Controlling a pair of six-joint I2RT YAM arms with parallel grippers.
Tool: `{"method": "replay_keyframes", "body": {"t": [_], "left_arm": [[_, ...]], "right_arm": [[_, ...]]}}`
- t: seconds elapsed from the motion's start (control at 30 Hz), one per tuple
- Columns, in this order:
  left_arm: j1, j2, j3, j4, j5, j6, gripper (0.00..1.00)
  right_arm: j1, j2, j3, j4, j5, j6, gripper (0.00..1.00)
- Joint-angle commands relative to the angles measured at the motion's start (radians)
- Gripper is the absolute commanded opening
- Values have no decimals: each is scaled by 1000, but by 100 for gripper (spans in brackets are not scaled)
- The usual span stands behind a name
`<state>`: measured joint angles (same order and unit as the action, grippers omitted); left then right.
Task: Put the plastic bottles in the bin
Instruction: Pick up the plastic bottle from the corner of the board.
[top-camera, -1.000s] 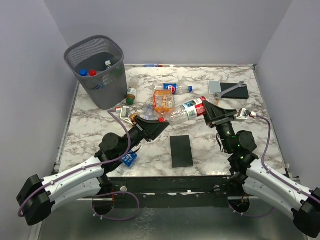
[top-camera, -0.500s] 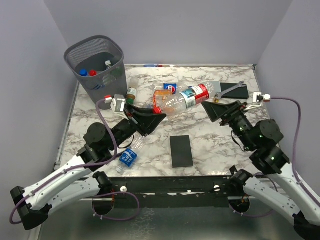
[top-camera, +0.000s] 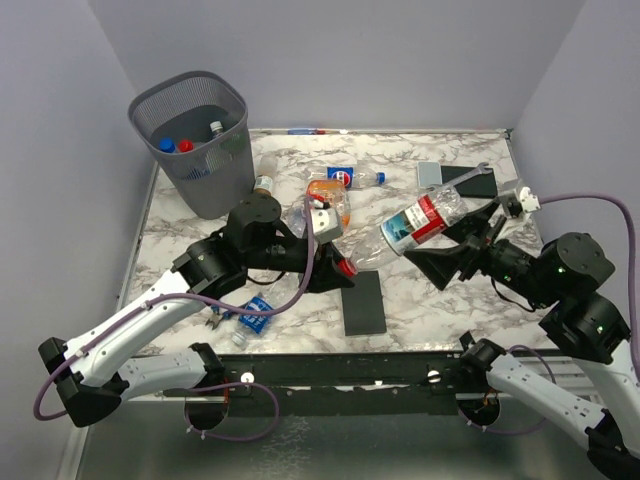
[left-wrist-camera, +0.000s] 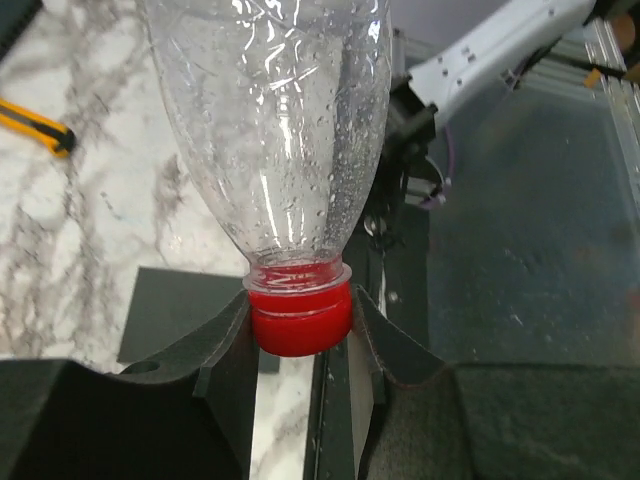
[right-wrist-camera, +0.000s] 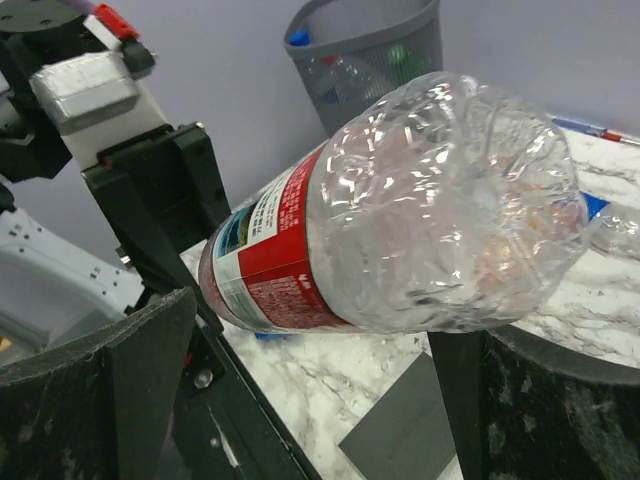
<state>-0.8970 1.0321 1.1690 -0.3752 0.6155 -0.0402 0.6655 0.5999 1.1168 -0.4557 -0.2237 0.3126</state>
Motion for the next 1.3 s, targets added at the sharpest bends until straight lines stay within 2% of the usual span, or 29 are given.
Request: {"method": "replay_keyframes", "body": {"t": [0.0, 0.1, 0.3, 0.37, 0.43, 0.57, 0.73, 0.87, 0.97, 1.0, 1.1, 1.13, 1.27], "left_arm": [[-2, -19, -33, -118, 91, 76, 0], [-3, -51, -80, 31, 26, -34, 0], [-3, -147, -308, 431, -124, -258, 0], [0, -174, -353, 485, -175, -283, 0], [5, -185, -330, 440, -215, -248, 0], [22, -177, -235, 244, -274, -112, 0], [23, -176, -218, 58, -386, 100, 0], [22, -137, -183, -84, -480, 299, 0], [14, -133, -189, -142, -477, 546, 0], [10, -149, -203, -143, -463, 690, 0], [4, -206, -227, -142, -402, 990, 0], [3, -212, -221, -142, -382, 1043, 0], [3, -132, -105, -223, -310, 1114, 0]], "right_arm": [[1, 30, 26, -91, -101, -92, 99], [0, 15, -7, -64, -43, -56, 98], [0, 7, -102, 14, 66, 73, 100], [0, -17, -118, 50, 83, 86, 100], [1, -19, -86, 41, 92, 68, 100], [1, -2, 38, -27, 145, 14, 100], [0, 28, 196, -49, 209, -18, 100], [0, 173, 391, -186, 205, -60, 100], [0, 316, 536, -315, 179, -103, 98], [0, 352, 571, -340, 157, -127, 98], [0, 415, 575, -365, 47, -199, 97], [0, 425, 562, -364, 9, -217, 97], [0, 456, 484, -350, -134, -280, 97]]}}
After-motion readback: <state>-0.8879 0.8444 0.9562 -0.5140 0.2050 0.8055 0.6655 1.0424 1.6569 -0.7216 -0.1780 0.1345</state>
